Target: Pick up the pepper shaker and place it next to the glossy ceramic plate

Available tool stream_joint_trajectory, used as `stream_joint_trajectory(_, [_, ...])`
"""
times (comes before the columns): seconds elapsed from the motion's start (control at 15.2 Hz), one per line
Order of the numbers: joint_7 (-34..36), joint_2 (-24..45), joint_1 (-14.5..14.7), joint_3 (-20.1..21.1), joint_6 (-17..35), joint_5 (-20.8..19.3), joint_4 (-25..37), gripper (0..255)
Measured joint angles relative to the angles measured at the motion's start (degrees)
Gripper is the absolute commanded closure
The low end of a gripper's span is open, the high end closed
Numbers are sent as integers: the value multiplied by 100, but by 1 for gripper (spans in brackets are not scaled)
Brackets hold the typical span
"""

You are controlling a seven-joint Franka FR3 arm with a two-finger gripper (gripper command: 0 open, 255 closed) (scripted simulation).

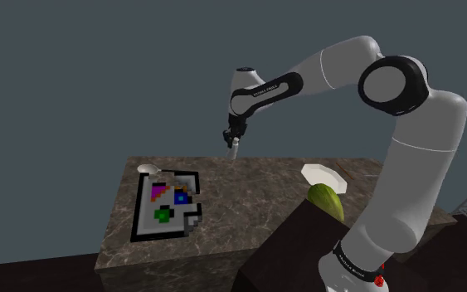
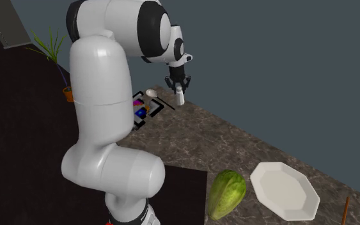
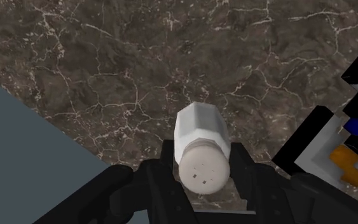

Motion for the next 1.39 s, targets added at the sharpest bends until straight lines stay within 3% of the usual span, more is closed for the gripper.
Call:
stream_joint_trajectory(0.66, [-801,-1582,-504,-405,581,-92,-2084,255])
stream_joint_trajectory(1.39, [-1983,-2940,-1246,-1210,870,-514,-3596,255])
